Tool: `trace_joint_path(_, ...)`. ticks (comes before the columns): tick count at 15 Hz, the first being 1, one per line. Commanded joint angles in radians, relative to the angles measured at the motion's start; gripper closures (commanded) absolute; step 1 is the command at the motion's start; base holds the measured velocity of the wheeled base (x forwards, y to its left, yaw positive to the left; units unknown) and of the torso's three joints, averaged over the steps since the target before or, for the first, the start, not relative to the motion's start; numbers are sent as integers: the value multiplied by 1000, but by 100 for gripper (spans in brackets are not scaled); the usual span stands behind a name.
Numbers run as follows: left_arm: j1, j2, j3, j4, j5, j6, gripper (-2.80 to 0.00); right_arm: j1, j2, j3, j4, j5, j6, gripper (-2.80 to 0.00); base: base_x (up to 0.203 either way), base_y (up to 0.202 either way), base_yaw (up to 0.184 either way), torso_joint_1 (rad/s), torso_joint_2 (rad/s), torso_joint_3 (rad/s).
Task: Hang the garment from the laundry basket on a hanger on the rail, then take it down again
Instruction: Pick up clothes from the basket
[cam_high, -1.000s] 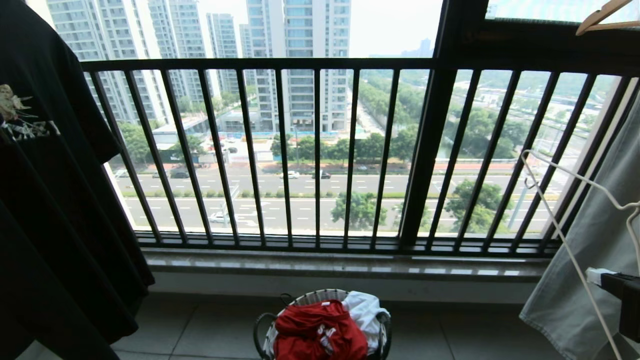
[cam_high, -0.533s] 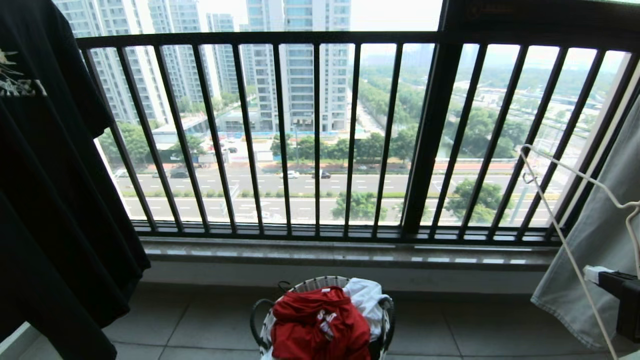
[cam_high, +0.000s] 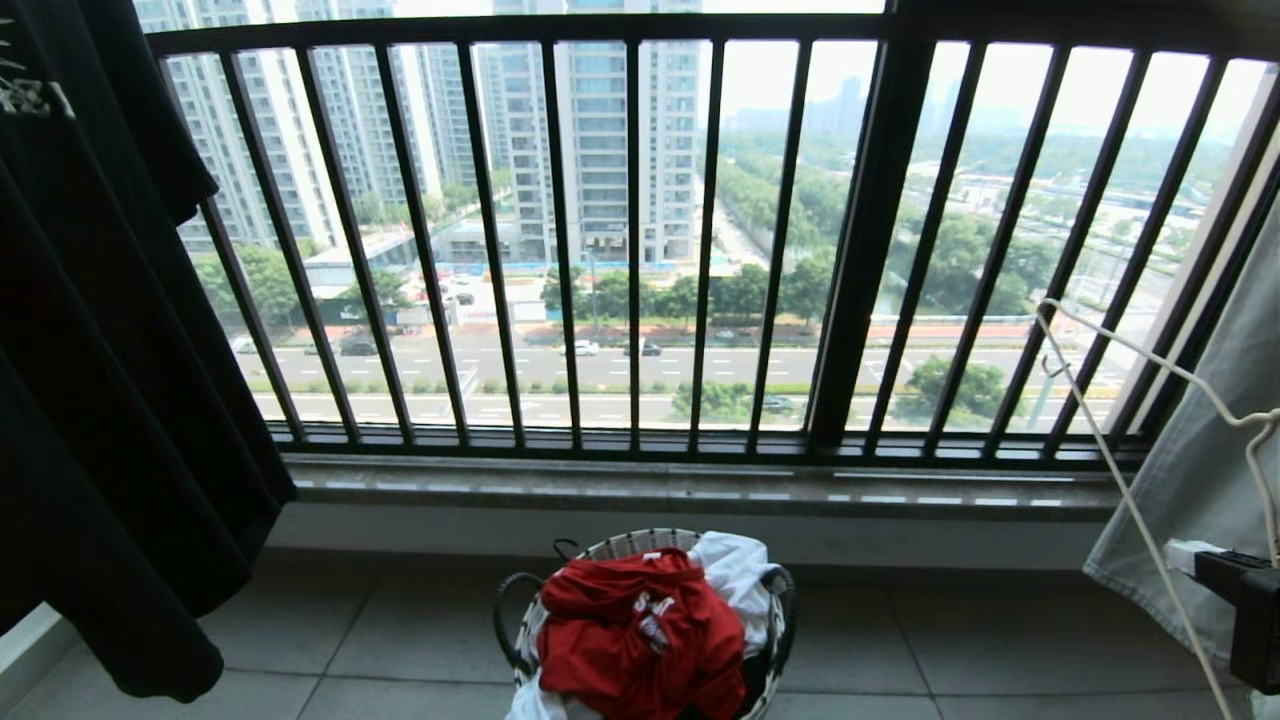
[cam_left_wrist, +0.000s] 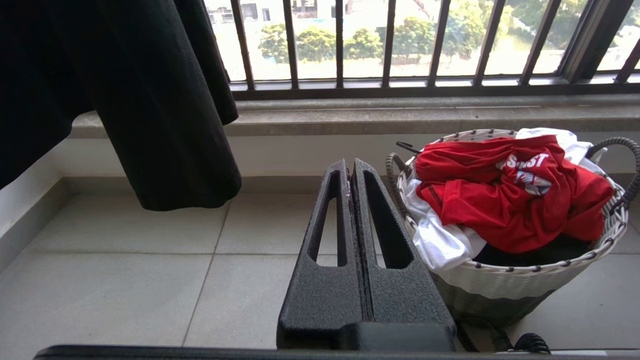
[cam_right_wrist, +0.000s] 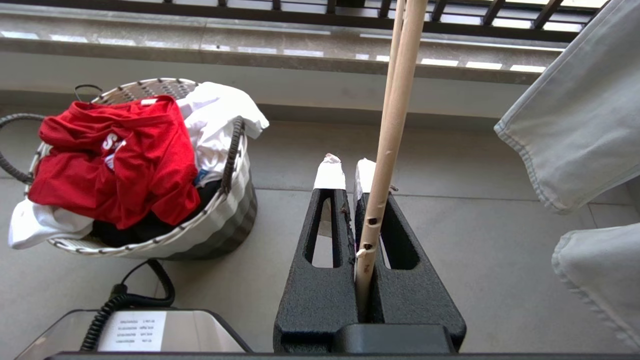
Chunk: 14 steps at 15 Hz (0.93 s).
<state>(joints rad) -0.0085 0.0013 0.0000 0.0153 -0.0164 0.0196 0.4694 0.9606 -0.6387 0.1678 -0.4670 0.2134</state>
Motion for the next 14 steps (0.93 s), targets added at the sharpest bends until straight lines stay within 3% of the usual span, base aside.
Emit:
trace_joint_path(1,1,0,0,0,0,0,0,0,1,-1,2,-2,1,0,0,0,0,2,50,45)
trace_joint_path(14,1,0,0,0,0,0,0,0,-19,3,1,7,-3,0,0,0,0,0,2,2)
